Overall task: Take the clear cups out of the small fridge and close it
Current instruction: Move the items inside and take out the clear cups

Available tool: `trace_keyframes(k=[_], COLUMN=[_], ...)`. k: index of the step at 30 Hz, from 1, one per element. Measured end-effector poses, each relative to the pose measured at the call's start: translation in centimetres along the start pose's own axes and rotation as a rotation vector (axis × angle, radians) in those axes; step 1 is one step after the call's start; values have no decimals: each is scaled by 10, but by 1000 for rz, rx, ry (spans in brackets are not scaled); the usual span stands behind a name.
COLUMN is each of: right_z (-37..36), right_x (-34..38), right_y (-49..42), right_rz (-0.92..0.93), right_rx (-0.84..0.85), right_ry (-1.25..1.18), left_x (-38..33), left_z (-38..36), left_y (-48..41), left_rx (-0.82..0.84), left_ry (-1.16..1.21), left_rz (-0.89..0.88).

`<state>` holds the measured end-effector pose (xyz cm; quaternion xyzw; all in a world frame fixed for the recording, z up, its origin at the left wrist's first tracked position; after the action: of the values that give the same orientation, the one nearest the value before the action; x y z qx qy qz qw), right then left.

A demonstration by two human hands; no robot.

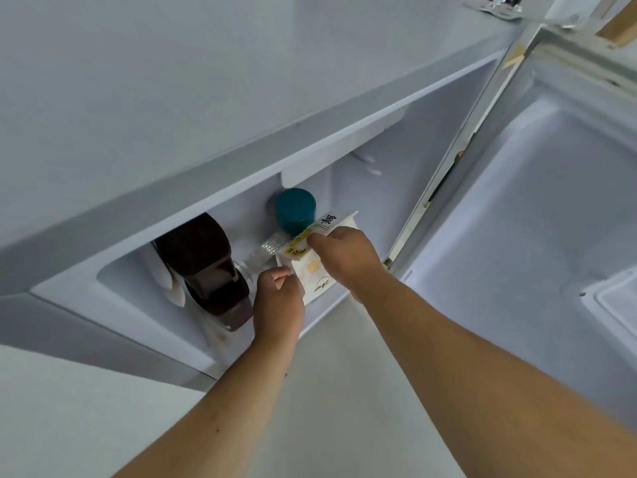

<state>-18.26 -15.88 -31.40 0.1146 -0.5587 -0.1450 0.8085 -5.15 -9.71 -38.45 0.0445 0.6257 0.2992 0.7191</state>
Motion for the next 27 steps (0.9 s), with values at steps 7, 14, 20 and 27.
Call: trace_keyframes(k=[7,14,20,27], right_z=[16,46,54,52], right_x=[1,4,11,14], right_y=[-6,-23,-38,-54], right_rz=[20,98,213,238], right_rx=[-6,-33,-75,-117], right_ry=[54,235,457,460], left_x=[2,1,-6,-19], left_z=[-13,-34,-54,-80], left_y=[-1,1,-2,-17], left_rx=[81,231,358,400], left_ry=[-111,-367,-498,-528], left_rz=[-29,-260,-422,-392])
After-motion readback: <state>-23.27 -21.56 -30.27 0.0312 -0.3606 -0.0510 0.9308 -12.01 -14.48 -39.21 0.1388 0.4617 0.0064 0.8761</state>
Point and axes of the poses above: each hand's wrist, its own y-axis away from the middle knuckle, its own z-axis out of the back of the hand, x = y × z, the point moved 4 cm from there along -y, towards the middle knuckle, and after that the axes turned 9 degrees about -y, right-handed, at the moved point
